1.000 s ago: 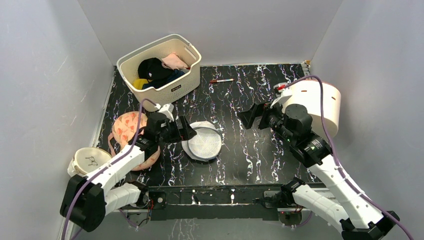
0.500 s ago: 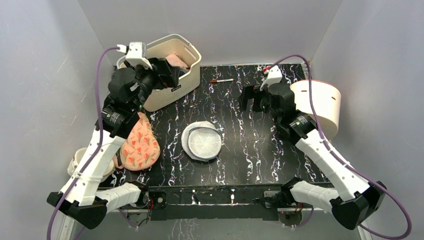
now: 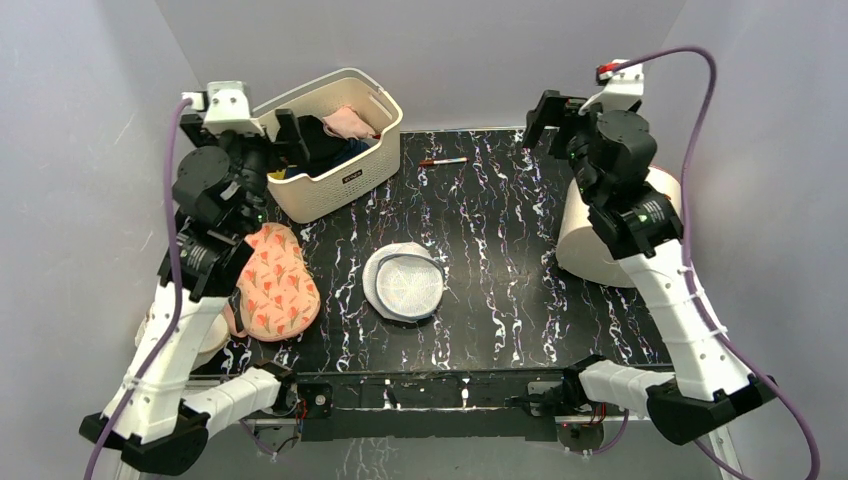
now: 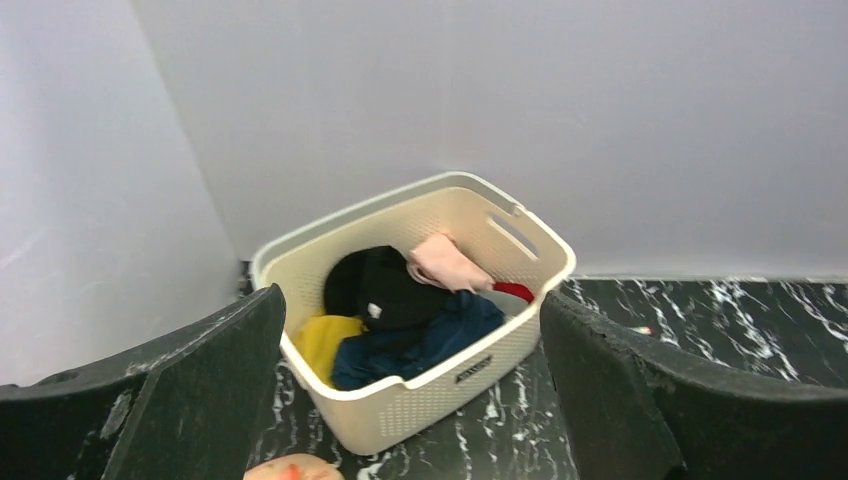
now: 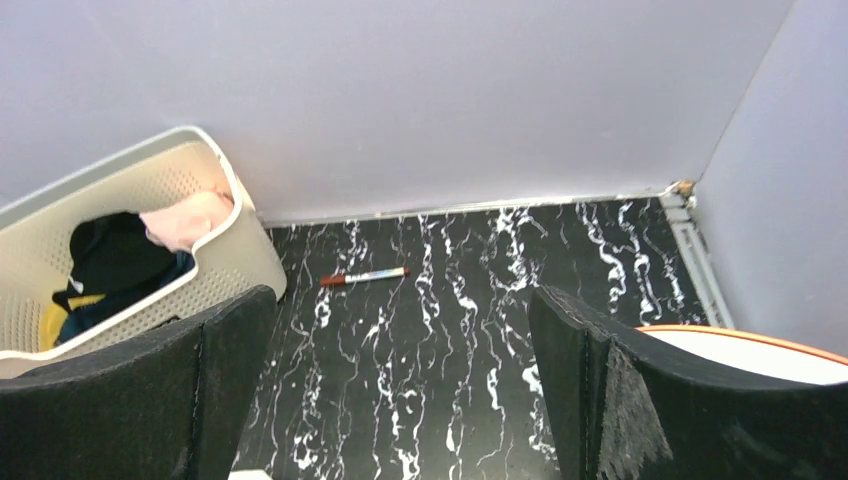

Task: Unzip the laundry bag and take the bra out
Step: Reset both arms

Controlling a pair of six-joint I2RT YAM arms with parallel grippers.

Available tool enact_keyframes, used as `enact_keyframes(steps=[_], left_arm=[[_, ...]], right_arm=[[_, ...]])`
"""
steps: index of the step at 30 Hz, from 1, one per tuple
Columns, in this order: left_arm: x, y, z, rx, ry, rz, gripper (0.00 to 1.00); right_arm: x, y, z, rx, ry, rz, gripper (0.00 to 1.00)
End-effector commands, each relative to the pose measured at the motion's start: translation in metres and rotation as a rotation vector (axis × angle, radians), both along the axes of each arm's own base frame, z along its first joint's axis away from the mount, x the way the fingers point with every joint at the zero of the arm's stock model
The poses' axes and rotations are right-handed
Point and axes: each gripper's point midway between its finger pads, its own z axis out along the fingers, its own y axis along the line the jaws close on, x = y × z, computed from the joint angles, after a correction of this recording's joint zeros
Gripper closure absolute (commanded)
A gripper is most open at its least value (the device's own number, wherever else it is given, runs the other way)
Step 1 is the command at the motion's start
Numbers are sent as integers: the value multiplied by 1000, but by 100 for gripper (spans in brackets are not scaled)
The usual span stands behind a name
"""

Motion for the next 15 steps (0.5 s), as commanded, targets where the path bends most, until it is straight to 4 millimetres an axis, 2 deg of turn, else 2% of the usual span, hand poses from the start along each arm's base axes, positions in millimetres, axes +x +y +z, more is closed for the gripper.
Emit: enact_keyframes(steps=[1,3,7,10,15], left_arm=[[-36,41,33,15,-101,126,2],[-44,44,37,1,-103,120,2],[-49,44,34,-6,-89,110,2],[-47,36,27,-25,-72,73,2],[-38,25,19,-37,-53,32,2]], right_arm=[[-29,-27,59,15,-154,-64,2],[-45,-36,73,18,-202,-72,2],[-66,-47,84,21,-243,-86,2],[-71,-46,84,27,-243,-69,2],[-67,-41,74,36,-208,-54,2]])
